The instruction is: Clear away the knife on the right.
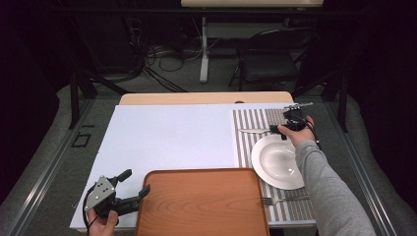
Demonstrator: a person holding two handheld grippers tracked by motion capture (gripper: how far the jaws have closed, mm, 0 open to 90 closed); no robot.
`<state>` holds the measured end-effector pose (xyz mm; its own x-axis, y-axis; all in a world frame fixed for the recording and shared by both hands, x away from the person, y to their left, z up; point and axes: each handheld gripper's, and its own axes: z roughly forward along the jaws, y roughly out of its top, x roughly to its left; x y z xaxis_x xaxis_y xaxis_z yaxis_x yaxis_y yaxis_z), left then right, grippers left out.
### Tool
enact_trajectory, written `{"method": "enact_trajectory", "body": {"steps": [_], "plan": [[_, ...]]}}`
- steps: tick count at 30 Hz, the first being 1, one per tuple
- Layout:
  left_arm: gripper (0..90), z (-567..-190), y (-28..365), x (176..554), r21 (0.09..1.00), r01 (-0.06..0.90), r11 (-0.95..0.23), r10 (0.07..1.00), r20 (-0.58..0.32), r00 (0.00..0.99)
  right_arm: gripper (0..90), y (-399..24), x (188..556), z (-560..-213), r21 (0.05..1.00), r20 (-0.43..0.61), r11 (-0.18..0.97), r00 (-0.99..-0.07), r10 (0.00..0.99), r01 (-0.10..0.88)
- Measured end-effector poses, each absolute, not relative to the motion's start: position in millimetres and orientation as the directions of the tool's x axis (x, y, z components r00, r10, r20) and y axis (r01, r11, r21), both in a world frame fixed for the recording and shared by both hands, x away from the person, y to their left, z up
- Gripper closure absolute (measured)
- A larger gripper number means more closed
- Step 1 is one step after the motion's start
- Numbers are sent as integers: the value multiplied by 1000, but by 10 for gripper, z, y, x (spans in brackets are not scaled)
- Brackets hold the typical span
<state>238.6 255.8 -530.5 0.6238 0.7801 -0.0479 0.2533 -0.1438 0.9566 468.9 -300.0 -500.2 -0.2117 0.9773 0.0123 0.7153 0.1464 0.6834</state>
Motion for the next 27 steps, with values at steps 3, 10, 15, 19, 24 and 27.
{"method": "enact_trajectory", "body": {"steps": [3,10,15,19,24,27], "plan": [[153,-5310,2558,2392,957,253,-144,779,-48,625,147,-2976,4720,-5020,687,23,139,-213,977,713],[153,-5312,2557,2396,957,253,-144,780,-47,623,147,-2886,4786,-5096,700,0,158,-222,975,696],[153,-5311,2561,2395,957,252,-143,781,-47,623,148,-2870,4823,-5138,697,0,166,-231,973,698],[153,-5313,2572,2397,958,254,-135,784,-54,618,149,-2865,4841,-5157,700,16,160,-239,971,696],[153,-5311,2565,2404,957,255,-139,782,-52,621,179,-2862,4862,-5176,686,-7,192,-256,967,702],[153,-5312,2562,2408,956,255,-141,780,-51,624,201,-2872,4863,-5164,692,-18,209,-272,962,691]]}}
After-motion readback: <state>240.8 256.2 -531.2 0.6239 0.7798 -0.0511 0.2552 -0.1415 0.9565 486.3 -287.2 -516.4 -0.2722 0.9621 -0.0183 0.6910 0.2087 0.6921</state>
